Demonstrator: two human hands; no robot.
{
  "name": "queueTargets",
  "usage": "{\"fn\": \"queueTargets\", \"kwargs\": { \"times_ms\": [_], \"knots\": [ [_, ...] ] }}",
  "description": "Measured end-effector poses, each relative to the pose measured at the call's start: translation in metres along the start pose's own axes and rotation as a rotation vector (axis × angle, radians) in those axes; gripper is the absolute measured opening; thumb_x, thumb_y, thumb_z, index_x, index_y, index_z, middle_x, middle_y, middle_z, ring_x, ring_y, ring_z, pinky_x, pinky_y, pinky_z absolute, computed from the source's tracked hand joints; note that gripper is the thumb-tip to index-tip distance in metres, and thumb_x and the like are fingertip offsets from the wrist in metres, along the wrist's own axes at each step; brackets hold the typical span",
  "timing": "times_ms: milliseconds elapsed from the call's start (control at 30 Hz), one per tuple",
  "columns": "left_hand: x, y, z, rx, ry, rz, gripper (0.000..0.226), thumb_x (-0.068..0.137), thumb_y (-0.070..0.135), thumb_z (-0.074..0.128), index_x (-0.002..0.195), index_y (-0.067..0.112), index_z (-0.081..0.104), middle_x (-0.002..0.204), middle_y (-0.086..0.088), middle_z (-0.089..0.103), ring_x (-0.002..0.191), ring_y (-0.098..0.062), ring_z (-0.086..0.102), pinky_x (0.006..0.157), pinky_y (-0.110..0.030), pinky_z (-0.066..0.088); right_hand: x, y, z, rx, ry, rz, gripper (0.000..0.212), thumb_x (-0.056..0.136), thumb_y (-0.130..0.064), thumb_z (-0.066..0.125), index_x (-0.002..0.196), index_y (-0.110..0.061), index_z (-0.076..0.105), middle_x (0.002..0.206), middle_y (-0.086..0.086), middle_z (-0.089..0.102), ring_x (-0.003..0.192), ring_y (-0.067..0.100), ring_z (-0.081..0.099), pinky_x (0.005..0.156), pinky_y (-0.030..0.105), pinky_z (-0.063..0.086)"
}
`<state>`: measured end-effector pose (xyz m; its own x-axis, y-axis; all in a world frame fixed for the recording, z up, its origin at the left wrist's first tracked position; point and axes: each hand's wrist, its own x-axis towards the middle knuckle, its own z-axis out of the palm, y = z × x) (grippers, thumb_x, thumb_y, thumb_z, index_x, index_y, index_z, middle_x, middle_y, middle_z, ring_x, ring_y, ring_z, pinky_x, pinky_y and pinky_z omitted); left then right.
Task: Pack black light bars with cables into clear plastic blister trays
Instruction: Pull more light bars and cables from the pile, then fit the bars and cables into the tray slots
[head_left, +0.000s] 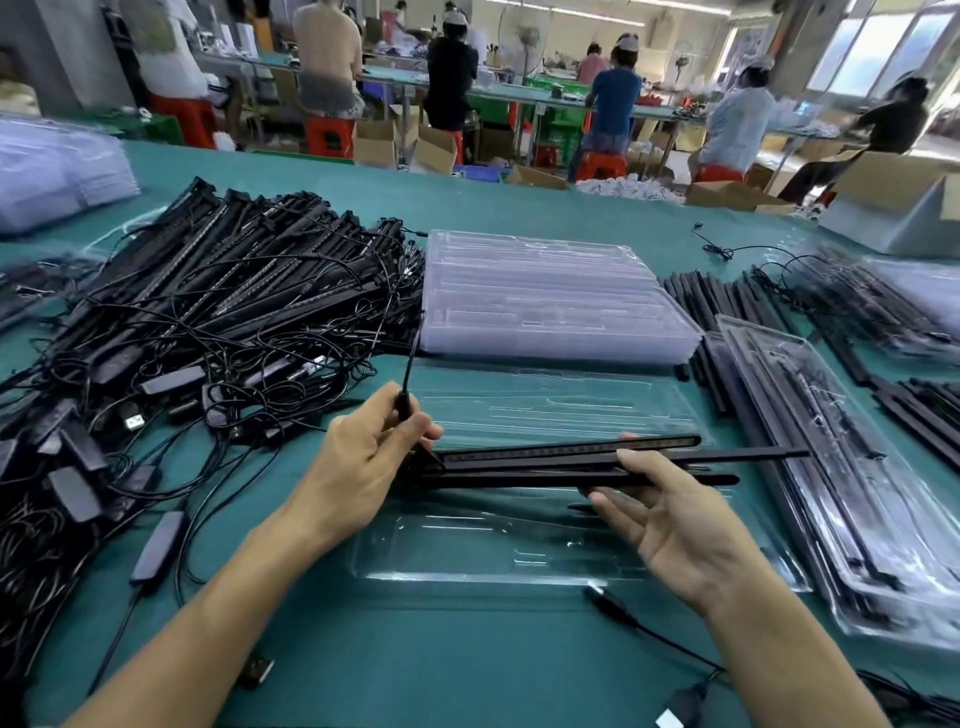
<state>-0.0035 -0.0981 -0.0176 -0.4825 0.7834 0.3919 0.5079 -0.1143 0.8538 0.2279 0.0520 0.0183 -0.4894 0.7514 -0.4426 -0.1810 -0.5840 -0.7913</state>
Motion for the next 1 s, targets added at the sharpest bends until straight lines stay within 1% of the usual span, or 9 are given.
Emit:
{"fn": "queueTargets", "kwargs": {
  "times_ms": [100,200,333,400,500,600,700,833,1000],
  "knots": [
    [-0.006,-0.009,-0.001,0.029,0.009,0.026,0.014,0.099,0.033,0.049,0.087,0.025,0.051,0.092,0.008,0.075,0.087,-0.01,0.072,0.08,-0.025,0.056,-0.002,-0.005,-0.01,-0.024,0.029,-0.022,0.027,0.069,-0.006,0.074,0.093,-0.005,0.062,0.083,0.016,0.07,0.065,0.025,0.071,0.052,0.026,0.057],
    [-0.008,-0.011,-0.003,0.051,-0.006,0.042,0.015,0.098,0.035,0.048,0.086,0.025,0.051,0.091,0.011,0.075,0.087,-0.007,0.071,0.076,-0.016,0.052,-0.002,-0.015,-0.028,-0.037,0.109,-0.107,0.037,0.074,-0.001,0.072,0.106,-0.006,0.053,0.083,0.017,0.067,0.064,0.024,0.071,0.052,0.028,0.058],
    [-0.008,-0.01,-0.006,0.054,-0.019,0.001,0.015,0.094,0.045,0.048,0.083,0.036,0.051,0.093,0.013,0.074,0.091,-0.009,0.069,0.075,-0.021,0.051,-0.004,-0.021,-0.051,-0.277,0.221,-0.165,0.079,0.082,0.005,0.07,0.148,-0.008,0.028,0.104,0.024,0.065,0.071,0.027,0.073,0.051,0.027,0.058],
    [-0.008,-0.012,-0.005,0.053,-0.035,-0.014,0.012,0.091,0.047,0.054,0.087,0.036,0.056,0.092,0.007,0.074,0.089,-0.012,0.07,0.078,-0.032,0.055,-0.007,-0.02,-0.059,-0.464,0.214,-0.185,0.087,0.082,0.003,0.072,0.152,-0.006,0.021,0.092,0.022,0.071,0.066,0.025,0.073,0.047,0.025,0.054],
    [-0.009,-0.015,-0.001,0.125,-0.089,0.004,0.009,0.089,0.038,0.069,0.094,0.035,0.062,0.091,0.01,0.072,0.089,-0.011,0.069,0.084,-0.035,0.054,-0.01,-0.019,-0.069,-0.768,0.203,-0.261,0.067,0.081,0.0,0.074,0.14,-0.005,0.043,0.071,0.011,0.073,0.058,0.02,0.067,0.047,0.028,0.051],
    [-0.008,-0.016,0.002,0.299,-0.155,0.014,0.028,0.078,0.057,0.067,0.098,0.038,0.067,0.091,0.021,0.069,0.092,-0.005,0.063,0.083,-0.036,0.052,-0.013,-0.018,-0.069,-1.068,0.209,-0.382,0.027,0.078,-0.011,0.078,0.102,-0.017,0.07,0.068,0.0,0.073,0.057,0.017,0.065,0.059,0.031,0.051],
    [-0.006,-0.018,0.002,0.401,-0.241,0.025,0.037,0.076,0.059,0.073,0.107,0.039,0.068,0.101,0.026,0.064,0.101,-0.001,0.055,0.09,-0.036,0.048,-0.014,-0.017,-0.067,-1.247,0.14,-0.48,0.015,0.074,-0.019,0.083,0.082,-0.027,0.074,0.068,-0.005,0.072,0.064,0.006,0.065,0.061,0.013,0.047],
    [-0.003,-0.02,0.003,0.428,-0.273,0.007,0.03,0.079,0.051,0.074,0.107,0.042,0.067,0.102,0.028,0.064,0.102,0.002,0.052,0.093,-0.033,0.045,-0.01,-0.015,-0.071,-1.399,0.057,-0.603,0.012,0.076,-0.016,0.082,0.076,-0.026,0.076,0.068,-0.008,0.069,0.068,0.0,0.061,0.064,0.007,0.044],
    [0.004,-0.015,0.006,0.46,-0.242,-0.055,0.026,0.078,0.05,0.077,0.1,0.04,0.068,0.092,0.03,0.063,0.096,0.005,0.054,0.088,-0.03,0.047,-0.004,-0.014,-0.081,-1.573,-0.089,-0.746,0.016,0.083,-0.017,0.076,0.088,-0.031,0.076,0.083,-0.02,0.061,0.081,-0.001,0.059,0.075,0.019,0.045]
  ]
}}
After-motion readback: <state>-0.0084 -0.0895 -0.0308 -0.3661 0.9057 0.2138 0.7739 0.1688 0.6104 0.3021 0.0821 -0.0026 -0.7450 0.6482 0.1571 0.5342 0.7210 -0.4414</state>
